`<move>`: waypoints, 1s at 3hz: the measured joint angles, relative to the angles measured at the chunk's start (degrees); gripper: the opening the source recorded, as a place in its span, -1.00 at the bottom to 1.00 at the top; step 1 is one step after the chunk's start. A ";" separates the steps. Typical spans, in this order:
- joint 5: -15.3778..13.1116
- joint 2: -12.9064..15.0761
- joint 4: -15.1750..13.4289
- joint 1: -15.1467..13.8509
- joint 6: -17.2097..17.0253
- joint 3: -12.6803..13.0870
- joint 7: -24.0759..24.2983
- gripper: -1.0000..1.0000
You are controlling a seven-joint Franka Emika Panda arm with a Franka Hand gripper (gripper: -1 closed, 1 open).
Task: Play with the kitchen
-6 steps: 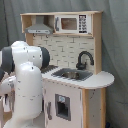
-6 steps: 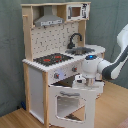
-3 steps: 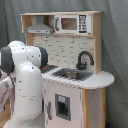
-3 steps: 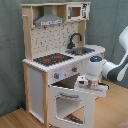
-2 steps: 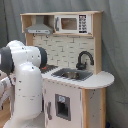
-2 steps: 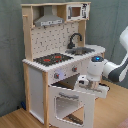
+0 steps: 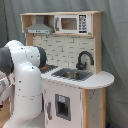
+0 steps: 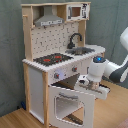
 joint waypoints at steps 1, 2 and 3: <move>0.00 0.00 0.00 0.00 0.00 0.00 0.00 1.00; -0.17 -0.13 0.00 -0.02 -0.38 -0.01 1.22 1.00; -2.18 -1.65 0.04 -0.31 -4.31 -0.12 5.35 1.00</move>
